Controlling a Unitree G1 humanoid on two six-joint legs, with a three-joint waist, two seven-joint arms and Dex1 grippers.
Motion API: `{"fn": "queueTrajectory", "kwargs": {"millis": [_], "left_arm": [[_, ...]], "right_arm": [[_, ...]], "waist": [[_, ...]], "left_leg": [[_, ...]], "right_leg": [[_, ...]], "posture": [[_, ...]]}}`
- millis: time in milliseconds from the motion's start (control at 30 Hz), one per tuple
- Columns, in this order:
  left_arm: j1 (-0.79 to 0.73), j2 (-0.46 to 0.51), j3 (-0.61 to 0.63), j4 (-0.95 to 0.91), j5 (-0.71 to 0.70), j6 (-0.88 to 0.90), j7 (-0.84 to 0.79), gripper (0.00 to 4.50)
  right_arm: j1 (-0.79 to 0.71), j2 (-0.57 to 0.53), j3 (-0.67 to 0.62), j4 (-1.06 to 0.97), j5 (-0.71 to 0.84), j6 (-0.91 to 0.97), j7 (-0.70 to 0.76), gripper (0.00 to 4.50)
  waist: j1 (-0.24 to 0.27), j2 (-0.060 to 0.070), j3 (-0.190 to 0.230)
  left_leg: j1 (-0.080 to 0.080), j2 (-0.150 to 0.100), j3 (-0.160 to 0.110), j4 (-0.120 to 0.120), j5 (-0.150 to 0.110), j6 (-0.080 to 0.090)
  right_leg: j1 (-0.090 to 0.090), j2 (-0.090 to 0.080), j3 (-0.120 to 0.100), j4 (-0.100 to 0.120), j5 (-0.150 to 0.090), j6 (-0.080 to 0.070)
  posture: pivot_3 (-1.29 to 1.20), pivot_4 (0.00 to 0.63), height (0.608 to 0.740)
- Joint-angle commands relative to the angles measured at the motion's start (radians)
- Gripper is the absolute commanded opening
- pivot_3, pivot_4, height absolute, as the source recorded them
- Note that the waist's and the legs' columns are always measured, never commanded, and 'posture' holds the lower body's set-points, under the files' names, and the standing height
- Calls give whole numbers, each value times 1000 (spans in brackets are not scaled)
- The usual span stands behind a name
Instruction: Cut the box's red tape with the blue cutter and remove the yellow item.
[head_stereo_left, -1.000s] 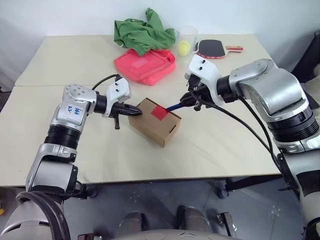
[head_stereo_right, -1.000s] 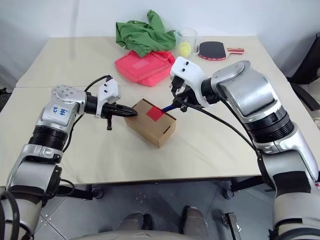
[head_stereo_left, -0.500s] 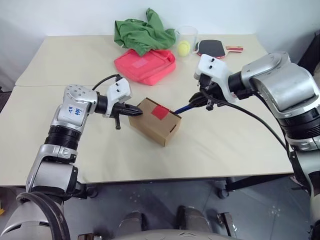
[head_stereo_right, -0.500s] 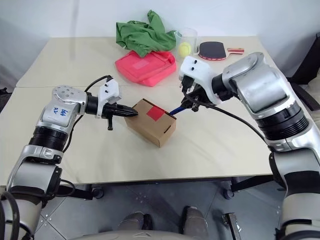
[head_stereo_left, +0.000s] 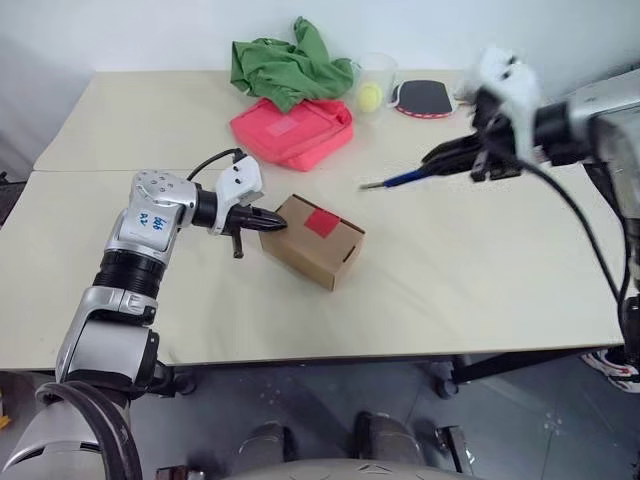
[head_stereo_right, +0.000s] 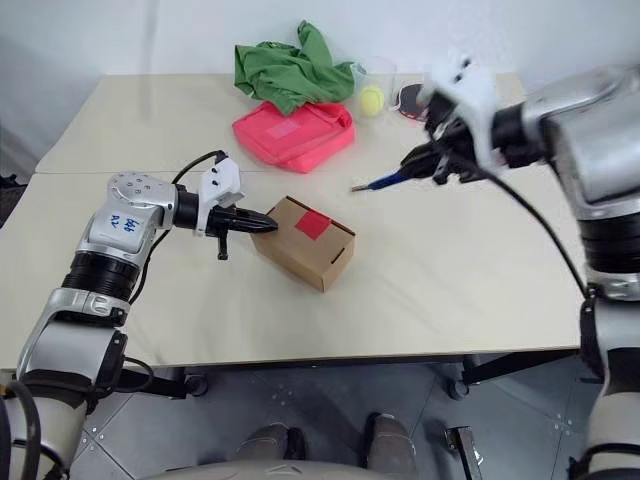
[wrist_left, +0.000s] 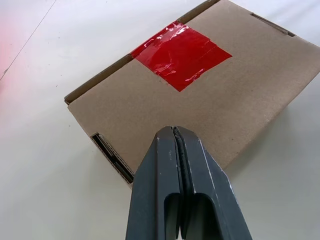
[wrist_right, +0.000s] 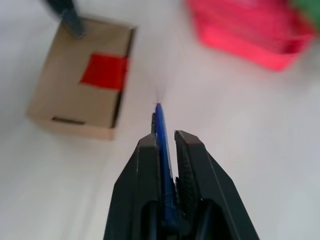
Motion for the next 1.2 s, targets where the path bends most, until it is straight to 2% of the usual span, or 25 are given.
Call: {"fn": "queueTrajectory", "kwargs": {"millis": [33, 267, 400, 533, 667, 800, 867, 933, 967, 1200], "left_arm": [[4, -10, -36, 36, 36, -1, -9, 18], [-9, -22, -38, 58, 34, -20, -14, 18], [-7, -29, -32, 55, 26, -21, -15, 18], [1, -35, -27, 47, 19, -20, -15, 18], [4, -39, -19, 40, 11, -16, -16, 18], [6, -40, -17, 37, 12, -13, -18, 18], [5, -39, -17, 36, 12, -12, -19, 0], [6, -36, -16, 30, 11, -9, -22, 0], [6, -34, -14, 27, 10, -8, -23, 0], [14, -25, -8, 14, 8, -6, -27, 0]], "right_arm": [[7, -8, -88, -64, 45, 49, -38, 162], [181, -6, -236, -155, 72, 104, -191, 162], [370, 24, -337, -227, 77, 68, -298, 162], [630, 185, -477, -244, 36, -81, -490, 162], [796, 265, -494, -191, 8, -209, -572, 162], [885, 324, -486, -89, -8, -340, -622, 162], [897, 348, -488, -49, -7, -379, -649, 875], [905, 355, -483, -44, -4, -395, -655, 1372], [912, 355, -479, -49, 0, -397, -651, 1794], [977, 292, -474, -178, 16, -399, -585, 4007]], "waist": [[0, 0, 0], [15, 0, 0], [17, 0, 0], [19, -1, -1], [18, -1, -1], [18, -1, -1], [18, -1, -1], [17, 0, -1], [15, 0, -1], [15, 0, -1]], "left_leg": [[0, 0, 0, 1, 0, 0], [0, 0, 0, 3, 0, 1], [0, 0, -1, 3, 0, 1], [1, 0, -1, 3, 0, 1], [0, -1, -1, 3, 0, 1], [2, 0, -1, 3, 0, 1], [3, 0, -1, 4, 0, 1], [3, 0, -1, 4, 0, 1], [3, 0, -1, 4, 0, 1], [3, 0, -1, 4, 0, 1]], "right_leg": [[0, 0, 0, 0, 0, 0], [1, 0, 0, 0, 0, 0], [2, 0, -1, 0, 0, 0], [3, 0, -2, 0, 0, 0], [3, 0, 0, 0, 0, 0], [5, 0, 0, 0, 0, 0], [6, 0, 0, -1, 0, 0], [6, 0, 0, -1, 0, 0], [6, 0, 1, 0, 0, 0], [5, 0, 1, 0, 0, 0]], "posture": [[0, 150, 740], [0, 150, 740], [0, 150, 740], [0, 150, 740], [0, 150, 740], [0, 150, 740], [0, 150, 740], [0, 150, 740], [0, 150, 740], [0, 150, 740]]}}
